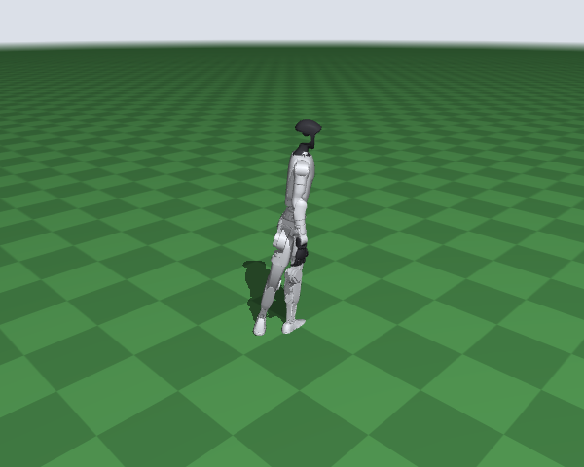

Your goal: In place motions

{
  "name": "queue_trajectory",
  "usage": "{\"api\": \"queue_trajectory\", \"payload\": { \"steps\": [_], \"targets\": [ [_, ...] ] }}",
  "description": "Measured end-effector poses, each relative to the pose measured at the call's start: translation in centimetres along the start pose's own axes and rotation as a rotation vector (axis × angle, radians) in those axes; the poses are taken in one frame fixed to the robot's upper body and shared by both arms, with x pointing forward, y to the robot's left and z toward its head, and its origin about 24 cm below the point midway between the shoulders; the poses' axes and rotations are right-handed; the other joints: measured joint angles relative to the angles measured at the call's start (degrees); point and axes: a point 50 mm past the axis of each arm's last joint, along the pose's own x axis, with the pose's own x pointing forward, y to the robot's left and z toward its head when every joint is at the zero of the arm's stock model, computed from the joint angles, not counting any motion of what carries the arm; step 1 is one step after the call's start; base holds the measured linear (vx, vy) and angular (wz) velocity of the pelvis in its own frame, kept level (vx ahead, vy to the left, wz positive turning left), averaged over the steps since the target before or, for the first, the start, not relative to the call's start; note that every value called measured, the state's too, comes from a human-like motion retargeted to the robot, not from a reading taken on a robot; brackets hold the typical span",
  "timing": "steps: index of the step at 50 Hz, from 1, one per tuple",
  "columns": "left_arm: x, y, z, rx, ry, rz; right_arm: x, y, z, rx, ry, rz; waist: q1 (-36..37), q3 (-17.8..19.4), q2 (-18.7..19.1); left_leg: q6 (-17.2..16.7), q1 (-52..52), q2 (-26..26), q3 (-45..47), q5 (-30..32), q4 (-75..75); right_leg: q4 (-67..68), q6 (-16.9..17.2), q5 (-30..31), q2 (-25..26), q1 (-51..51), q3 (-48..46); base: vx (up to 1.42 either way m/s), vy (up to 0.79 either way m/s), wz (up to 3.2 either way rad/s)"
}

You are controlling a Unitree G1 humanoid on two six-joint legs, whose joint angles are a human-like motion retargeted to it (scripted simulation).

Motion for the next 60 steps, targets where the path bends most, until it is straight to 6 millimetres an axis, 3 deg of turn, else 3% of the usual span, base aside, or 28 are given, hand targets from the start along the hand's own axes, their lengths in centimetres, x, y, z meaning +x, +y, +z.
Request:
{"api": "queue_trajectory", "payload": {
  "steps": [5, 8, 10, 12, 15, 21, 27, 30, 32, 33, 35, 37, 43, 48, 52, 55, 58, 60],
  "targets": [
    [-0.1, 0.9, -1.0, -0.054, 0.018, 0.017, 0.0, 0.9, -1.0, -0.001, 0.036, 0.025, 0.81, -0.5, -1.66, -0.35, 1.67, -0.91, -2.34, -2.83, 0.38, -0.16, -1.01, 2.68, 0.3, 2.23, -0.05, 0.14, -0.16, 0.49],
    [-0.1, 0.9, -1.5, -0.057, 0.035, 0.013, -0.1, 1.8, -2.7, 0.009, 0.092, 0.047, -2.27, -1.9, 2.5, 0.24, 2.03, 1.69, -6.34, -3.62, 0.63, 6.21, -4.66, 9.42, -0.8, 2.64, 13.23, 0.21, -0.09, 1.56],
    [-0.1, 0.6, -1.7, -0.033, 0.052, 0.005, -0.3, 2.7, -4.2, 0.034, 0.131, 0.052, -7.09, -3.32, 7.38, 1.15, 1.0, 4.9, -11.88, -3.84, 1.65, 13.02, -10.35, 13.71, -0.63, 0.44, 22.88, 0.18, -0.11, 2.75],
    [-0.1, 0.3, -0.7, 0.017, 0.038, 0.001, -0.4, 3.4, -5.3, 0.084, 0.159, 0.049, -11.29, -2.5, 10.82, 2.0, 0.17, 6.79, -17.47, -3.3, 2.07, 21.16, -9.71, 13.51, 0.69, -5.42, 38.23, 0.0, -0.16, 2.77],
    [-0.2, 0.1, 2.4, 0.135, -0.029, -0.004, -0.6, 4.4, -6.3, 0.185, 0.197, 0.067, -17.23, 1.29, 14.97, 2.8, 0.05, 8.63, -27.09, -1.34, 1.23, 33.41, -6.63, 11.47, 4.71, -14.65, 55.08, -0.13, -0.17, 2.71],
    [-0.9, 0.0, 7.7, 0.32, -0.159, 0.01, -1.0, 6.9, -7.8, 0.219, 0.274, 0.157, -18.18, 3.32, 15.85, 3.46, 0.86, 8.53, -36.15, 0.85, -1.11, 35.39, -11.57, 7.89, 10.16, -23.11, 66.48, -0.01, -0.17, 1.39],
    [-1.2, -1.2, 9.4, 0.388, -0.21, -0.013, -0.9, 7.7, -7.7, 0.123, 0.285, 0.18, -19.32, 4.8, 12.57, 4.25, 3.63, 4.31, -43.55, 2.48, -2.98, 23.07, -10.87, 6.75, 13.27, -25.53, 76.74, 0.07, -0.12, 1.37],
    [-1.1, -1.3, 8.9, 0.403, -0.196, -0.02, -0.7, 7.3, -7.0, 0.082, 0.259, 0.174, -19.67, 5.59, 9.43, 4.71, 5.64, 1.02, -45.73, 2.5, -2.99, 12.91, -9.56, 7.87, 11.62, -23.06, 78.3, 0.11, -0.08, 1.02],
    [-1.0, -1.2, 8.4, 0.402, -0.177, -0.022, -0.4, 6.8, -6.0, 0.069, 0.226, 0.166, -19.23, 6.25, 6.93, 5.09, 7.47, -1.44, -46.35, 2.17, -3.16, 6.81, -10.68, 12.01, 9.46, -19.96, 73.76, 0.13, -0.05, 0.45],
    [-0.9, -1.1, 8.0, 0.394, -0.161, -0.023, -0.3, 6.7, -5.6, 0.062, 0.21, 0.163, -17.9, 5.74, 6.48, 5.05, 7.62, -1.51, -45.62, 1.97, -3.15, 6.47, -10.71, 9.65, 9.33, -18.46, 72.2, 0.14, -0.03, -0.28],
    [-0.7, -1.0, 6.8, 0.375, -0.122, -0.029, -0.1, 6.3, -4.8, 0.063, 0.178, 0.155, -15.1, 4.31, 5.97, 4.87, 7.27, -1.36, -44.38, 1.57, -3.04, 6.43, -11.51, 8.38, 7.36, -17.05, 64.12, 0.11, 0.0, -0.19],
    [-0.5, -1.3, 5.8, 0.343, -0.101, -0.035, 0.1, 5.6, -3.6, 0.075, 0.133, 0.133, -16.78, 5.07, 6.13, 4.93, 7.57, -1.58, -47.44, 1.73, -2.65, 6.79, -9.83, 9.84, 8.25, -18.16, 69.84, 0.03, 0.01, 0.75],
    [-0.3, -0.3, 3.4, 0.262, -0.034, -0.032, 0.5, 4.5, -0.9, 0.039, 0.014, 0.098, -18.09, 4.96, 6.38, 4.7, 8.41, -0.97, -47.84, 0.6, -2.14, 5.11, -10.32, 9.45, 8.64, -16.21, 67.9, 0.05, 0.01, 0.11],
    [-0.2, 0.0, 2.5, 0.237, -0.015, -0.017, 0.4, 4.8, -1.0, 0.041, 0.017, 0.13, -17.05, 4.6, 4.72, 4.74, 7.46, -2.03, -47.62, -1.95, 2.21, 4.35, -9.38, 9.54, 7.45, -16.33, 70.56, 0.05, 0.06, 0.02],
    [-0.2, -0.1, 2.0, 0.199, -0.012, -0.023, 0.3, 5.1, -2.2, 0.012, 0.072, 0.142, -14.22, 3.4, 1.88, 4.49, 4.47, -3.89, -47.99, -2.35, 8.5, 4.82, -8.43, 10.15, 4.39, -18.15, 74.42, 0.03, 0.13, -0.73],
    [-0.1, -0.4, 1.6, 0.183, -0.01, -0.03, 0.2, 5.2, -3.2, 0.011, 0.119, 0.142, -10.34, 3.74, 0.21, 6.98, 2.36, -6.94, -58.01, -1.43, 10.7, 5.05, -8.13, 11.04, 3.05, -18.96, 78.21, -0.02, 0.13, -1.46],
    [0.0, -0.8, 1.2, 0.164, -0.009, -0.046, 0.0, 5.2, -3.9, 0.026, 0.145, 0.139, -9.45, 3.99, 1.02, 6.85, 2.17, -9.12, -71.42, -1.03, 10.31, 5.83, -7.64, 11.69, 3.99, -20.19, 81.55, -0.05, 0.07, -1.31],
    [0.0, -0.8, 0.8, 0.16, -0.003, -0.05, 0.0, 5.3, -4.2, 0.03, 0.157, 0.14, -10.2, 3.66, 1.64, 6.54, 2.18, -8.37, -70.46, -2.0, 9.66, 6.21, -7.0, 12.81, 4.51, -21.16, 83.59, -0.05, 0.01, -1.07]
  ]
}}
